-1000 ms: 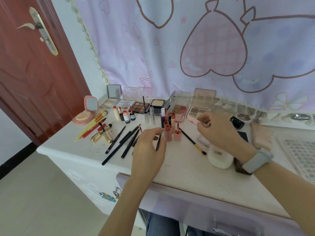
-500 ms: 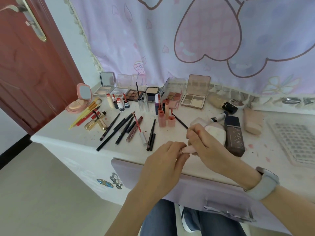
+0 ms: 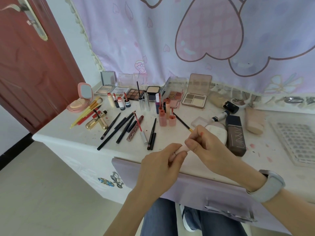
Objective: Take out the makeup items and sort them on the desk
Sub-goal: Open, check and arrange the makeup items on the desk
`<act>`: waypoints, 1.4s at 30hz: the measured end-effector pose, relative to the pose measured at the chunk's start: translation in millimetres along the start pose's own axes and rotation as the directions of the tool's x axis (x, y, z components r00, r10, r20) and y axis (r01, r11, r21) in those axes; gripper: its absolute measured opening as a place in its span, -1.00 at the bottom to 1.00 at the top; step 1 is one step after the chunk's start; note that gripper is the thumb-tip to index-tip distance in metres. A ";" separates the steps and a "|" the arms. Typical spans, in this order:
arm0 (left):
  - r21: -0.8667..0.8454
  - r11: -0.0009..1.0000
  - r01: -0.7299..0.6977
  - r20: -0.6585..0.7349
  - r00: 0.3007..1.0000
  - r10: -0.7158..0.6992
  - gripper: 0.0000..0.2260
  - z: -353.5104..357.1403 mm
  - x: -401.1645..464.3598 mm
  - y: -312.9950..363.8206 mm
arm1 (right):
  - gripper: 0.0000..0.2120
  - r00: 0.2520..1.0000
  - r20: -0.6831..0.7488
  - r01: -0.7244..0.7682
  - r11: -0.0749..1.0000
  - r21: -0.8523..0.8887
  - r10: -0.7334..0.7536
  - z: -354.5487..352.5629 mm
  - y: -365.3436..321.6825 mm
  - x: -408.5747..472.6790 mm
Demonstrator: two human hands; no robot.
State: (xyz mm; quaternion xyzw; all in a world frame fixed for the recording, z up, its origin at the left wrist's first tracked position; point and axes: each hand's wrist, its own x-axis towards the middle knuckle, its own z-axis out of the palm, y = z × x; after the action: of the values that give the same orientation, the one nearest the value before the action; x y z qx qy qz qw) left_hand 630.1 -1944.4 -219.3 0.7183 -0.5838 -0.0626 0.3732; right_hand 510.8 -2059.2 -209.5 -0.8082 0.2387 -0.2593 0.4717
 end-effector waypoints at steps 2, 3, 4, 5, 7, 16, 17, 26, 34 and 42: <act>-0.021 0.999 0.026 0.012 1.000 -0.026 -0.74 -0.7 0.9 -2.0 | -0.86 1.000 0.005 0.016 1.000 0.001 -0.016 -0.7 1.2 0.0; -0.027 0.999 0.036 0.017 0.999 -0.035 -0.75 -1.6 0.8 -3.2 | -0.85 1.000 0.014 0.027 1.000 0.005 -0.027 -0.4 0.8 -0.3; -0.028 0.999 0.034 0.023 0.999 -0.034 -0.75 -2.9 0.6 -4.4 | -0.84 0.999 0.027 0.042 0.999 0.012 -0.042 -0.3 -0.2 -0.5; -0.024 0.999 0.029 0.034 0.999 -0.028 -0.73 -3.9 0.5 -6.1 | -0.83 0.998 0.039 0.057 0.998 0.023 -0.058 -0.6 -1.8 -0.6; -0.029 0.999 0.045 0.070 0.997 -0.043 -0.73 -4.7 1.4 -11.1 | -0.82 0.997 0.037 0.072 0.996 0.054 -0.074 -3.6 -4.8 0.9; -0.385 0.881 0.274 0.034 0.958 -0.283 -0.81 -13.8 8.5 -23.1 | -0.95 0.944 -0.188 -0.174 0.895 0.411 0.270 -29.9 -9.8 16.7; -0.423 0.863 0.274 0.014 0.955 -0.297 -0.82 -14.7 11.8 -22.5 | -0.98 0.942 -0.176 -0.177 0.867 0.467 0.287 -30.7 -10.7 18.3; -0.415 0.880 0.232 -0.213 0.915 -0.342 -0.73 -25.2 40.5 -18.1 | -0.81 0.971 -0.132 -0.164 0.956 0.244 0.200 -29.3 -13.8 42.8; -0.354 0.894 0.276 -0.201 0.911 -0.361 -0.92 -12.1 62.3 -24.4 | -0.89 0.986 -0.164 -0.039 0.924 -0.381 -0.026 -7.8 -4.3 60.0; -0.138 0.942 0.306 -0.182 0.927 -0.328 -0.83 -1.9 72.7 -29.4 | -0.74 0.997 -0.081 -0.070 0.744 -0.664 0.021 11.2 11.4 77.0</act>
State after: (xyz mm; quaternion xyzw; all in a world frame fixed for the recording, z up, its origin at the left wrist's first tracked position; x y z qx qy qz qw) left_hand 676.9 -2006.7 -210.7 0.7847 -0.4147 -0.0800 0.4537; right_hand 574.3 -2105.6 -209.4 -0.9079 0.3510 -0.1729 0.1502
